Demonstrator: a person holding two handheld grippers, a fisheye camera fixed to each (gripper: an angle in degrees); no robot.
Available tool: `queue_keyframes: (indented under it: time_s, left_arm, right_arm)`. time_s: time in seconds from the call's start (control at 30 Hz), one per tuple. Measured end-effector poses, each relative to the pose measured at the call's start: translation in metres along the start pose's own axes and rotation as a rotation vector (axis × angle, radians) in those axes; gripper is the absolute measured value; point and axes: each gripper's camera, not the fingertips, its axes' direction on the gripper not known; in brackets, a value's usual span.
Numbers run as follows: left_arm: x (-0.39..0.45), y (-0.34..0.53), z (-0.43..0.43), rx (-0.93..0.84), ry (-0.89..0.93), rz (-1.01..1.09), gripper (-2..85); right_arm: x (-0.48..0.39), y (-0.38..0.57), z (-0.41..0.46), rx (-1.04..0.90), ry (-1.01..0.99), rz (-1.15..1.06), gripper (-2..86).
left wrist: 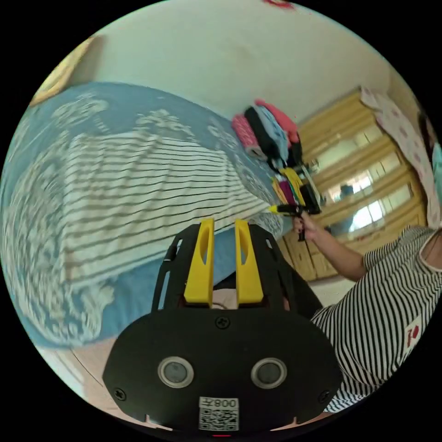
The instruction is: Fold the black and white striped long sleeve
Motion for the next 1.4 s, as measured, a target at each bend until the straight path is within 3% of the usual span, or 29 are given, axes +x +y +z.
queue_keyframes:
  time_s: [0.2,0.4,0.5,0.63,0.83,1.1,1.4]
  left_arm:
    - [0.126,-0.101,0.118,-0.161,-0.109,0.382,8.2]
    - [0.189,-0.121,0.172,-0.238,-0.26,0.508,7.8]
    - [0.205,-0.121,0.182,-0.21,-0.358,0.501,4.3]
    - [0.206,-0.122,0.182,-0.181,-0.341,0.428,2.6]
    - [0.201,-0.123,0.175,-0.133,-0.268,0.335,1.9]
    - [0.194,-0.126,0.177,-0.132,-0.229,0.317,1.7]
    - [0.178,-0.122,0.171,-0.114,-0.178,0.296,1.7]
  right_arm:
    - [-0.025,-0.018,-0.003,-0.018,0.038,-0.093,0.6]
    - [-0.022,-0.038,0.001,-0.03,0.012,-0.12,0.8]
    - [-0.018,-0.046,0.007,-0.044,-0.029,-0.138,1.0]
    - [-0.005,-0.051,0.007,-0.023,-0.029,-0.144,1.5]
    - [0.09,-0.069,-0.009,0.228,-0.262,0.09,6.3]
    - [0.15,-0.159,0.048,0.212,-0.302,0.232,10.0]
    - [0.168,-0.224,0.102,0.137,-0.261,0.293,6.7]
